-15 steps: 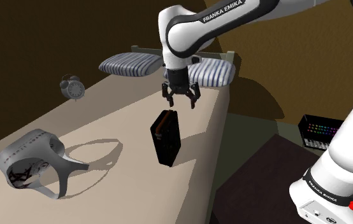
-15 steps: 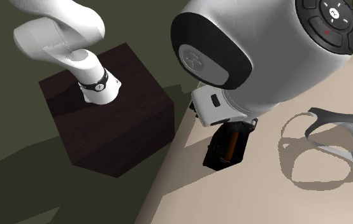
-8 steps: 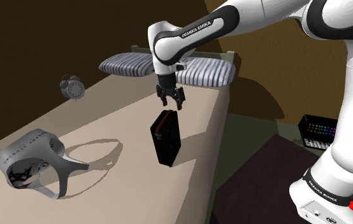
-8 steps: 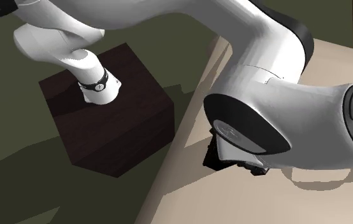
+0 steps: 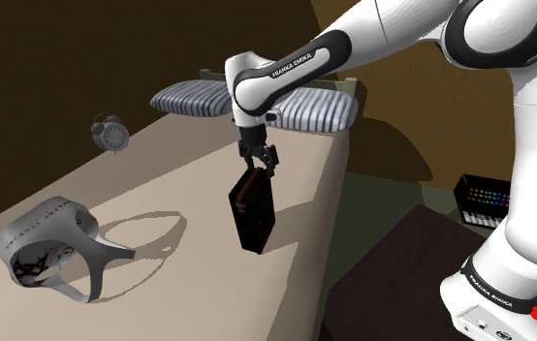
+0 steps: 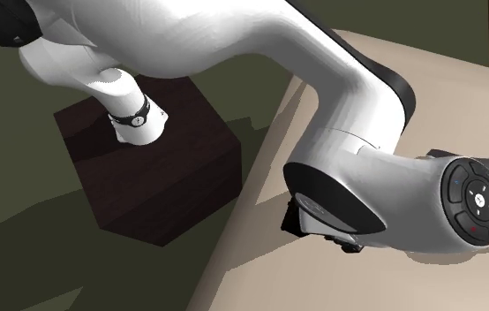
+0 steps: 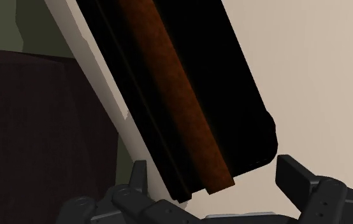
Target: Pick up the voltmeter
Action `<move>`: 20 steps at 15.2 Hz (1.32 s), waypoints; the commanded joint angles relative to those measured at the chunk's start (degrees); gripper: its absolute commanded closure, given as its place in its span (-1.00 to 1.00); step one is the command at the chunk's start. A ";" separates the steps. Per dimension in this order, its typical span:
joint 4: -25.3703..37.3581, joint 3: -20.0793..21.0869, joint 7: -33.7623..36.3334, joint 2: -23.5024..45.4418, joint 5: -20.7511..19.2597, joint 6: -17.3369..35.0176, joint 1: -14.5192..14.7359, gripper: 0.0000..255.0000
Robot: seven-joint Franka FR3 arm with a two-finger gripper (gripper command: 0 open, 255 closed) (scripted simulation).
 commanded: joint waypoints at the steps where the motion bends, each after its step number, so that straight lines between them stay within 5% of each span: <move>1: -0.57 -0.01 0.09 0.04 -0.05 0.62 0.01 -1.00; 2: -0.62 -0.01 0.08 0.01 -0.04 0.65 0.00 1.00; 11: -0.56 -0.01 0.09 0.04 -0.05 0.62 0.01 1.00; 20: 2.82 0.63 -0.34 -2.58 1.16 -5.16 -0.29 1.00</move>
